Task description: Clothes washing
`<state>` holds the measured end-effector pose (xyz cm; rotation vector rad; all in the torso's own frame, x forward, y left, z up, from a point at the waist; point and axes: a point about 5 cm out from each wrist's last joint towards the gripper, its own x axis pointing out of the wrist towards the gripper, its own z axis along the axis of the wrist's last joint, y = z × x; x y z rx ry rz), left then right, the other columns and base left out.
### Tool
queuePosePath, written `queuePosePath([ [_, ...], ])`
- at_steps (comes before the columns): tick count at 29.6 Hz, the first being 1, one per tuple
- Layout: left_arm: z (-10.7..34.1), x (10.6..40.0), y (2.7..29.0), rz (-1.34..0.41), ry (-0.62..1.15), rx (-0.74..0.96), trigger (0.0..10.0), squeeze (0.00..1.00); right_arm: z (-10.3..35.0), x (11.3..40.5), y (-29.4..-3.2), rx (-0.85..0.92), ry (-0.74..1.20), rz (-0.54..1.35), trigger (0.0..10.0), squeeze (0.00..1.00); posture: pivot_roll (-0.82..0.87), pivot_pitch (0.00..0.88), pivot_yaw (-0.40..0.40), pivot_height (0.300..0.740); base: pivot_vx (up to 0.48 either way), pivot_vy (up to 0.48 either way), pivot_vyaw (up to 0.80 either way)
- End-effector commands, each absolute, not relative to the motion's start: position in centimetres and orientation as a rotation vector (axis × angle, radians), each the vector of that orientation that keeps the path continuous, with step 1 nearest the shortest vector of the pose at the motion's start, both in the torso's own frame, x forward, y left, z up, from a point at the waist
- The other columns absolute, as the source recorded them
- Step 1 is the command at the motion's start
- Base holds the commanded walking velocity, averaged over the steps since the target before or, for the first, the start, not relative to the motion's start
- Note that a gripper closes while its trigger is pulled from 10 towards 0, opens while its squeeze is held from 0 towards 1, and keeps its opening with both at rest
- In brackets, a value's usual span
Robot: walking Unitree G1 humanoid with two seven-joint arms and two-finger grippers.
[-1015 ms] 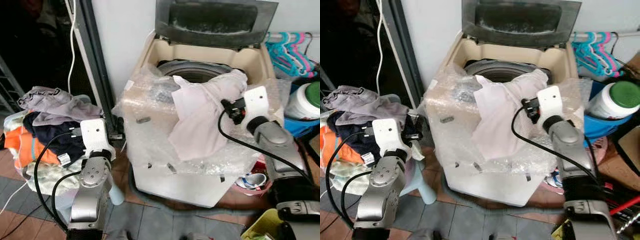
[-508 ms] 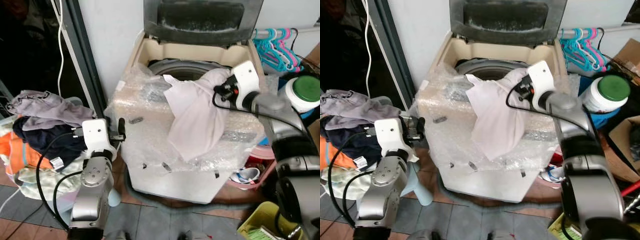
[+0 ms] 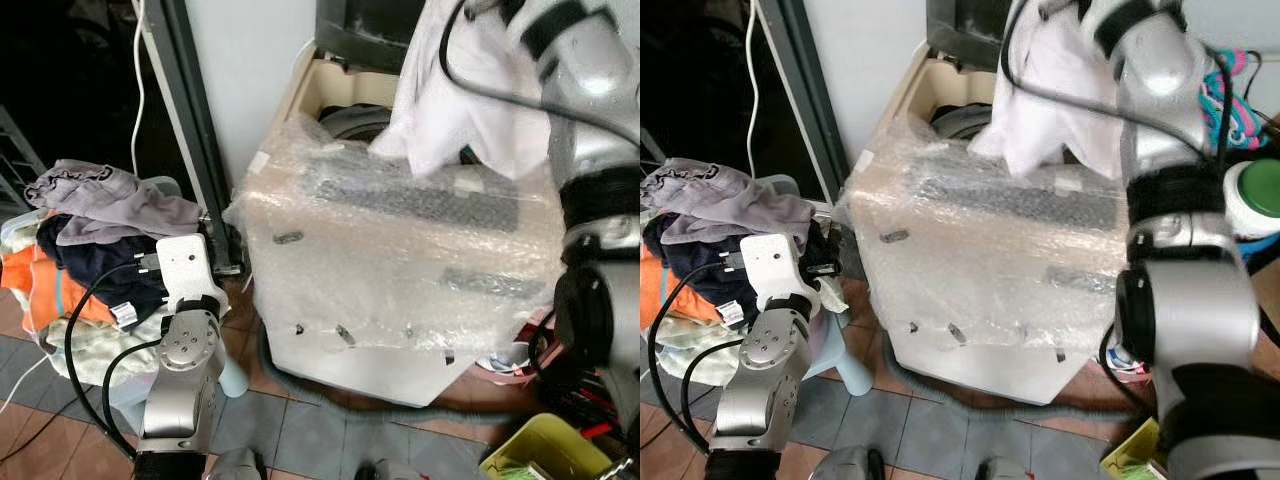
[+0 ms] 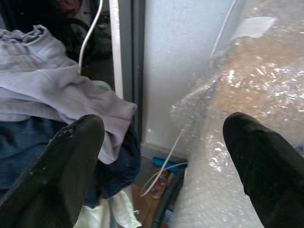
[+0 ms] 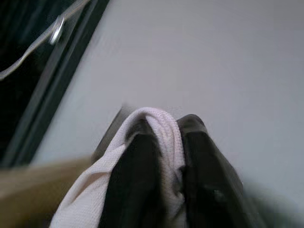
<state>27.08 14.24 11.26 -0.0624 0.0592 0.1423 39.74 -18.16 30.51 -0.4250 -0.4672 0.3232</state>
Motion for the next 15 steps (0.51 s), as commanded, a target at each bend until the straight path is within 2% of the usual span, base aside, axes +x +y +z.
queuePosePath([
  [1, 11.5, 27.4, 13.8, 0.147, 0.048, -0.071, 10.0, 0.0, 29.6, 39.5, -18.5, -0.409, -0.465, 0.331, 10.0, 1.0, -0.07, 0.0, -0.003, 0.74, 0.0, 0.0, 0.0],
  [3, 11.6, 27.5, 13.7, 0.139, 0.045, -0.068, 10.0, 0.0, 27.3, 38.7, -18.7, -0.413, -0.451, 0.336, 10.0, 1.0, -0.08, 0.0, 0.01, 0.74, 0.0, 0.0, 0.0],
  [11, 11.7, 27.8, 13.3, 0.126, 0.048, -0.083, 10.0, 0.0, 23.7, 36.4, -19.1, -0.318, -0.401, 0.298, 10.0, 1.0, -0.09, 0.0, 0.018, 0.74, 0.0, 0.0, 0.0],
  [15, 11.7, 27.7, 13.2, 0.122, 0.05, -0.091, 10.0, 0.0, 22.3, 35.0, -18.4, -0.272, -0.384, 0.284, 10.0, 1.0, -0.09, 0.0, 0.018, 0.74, 0.0, 0.412, 0.0],
])
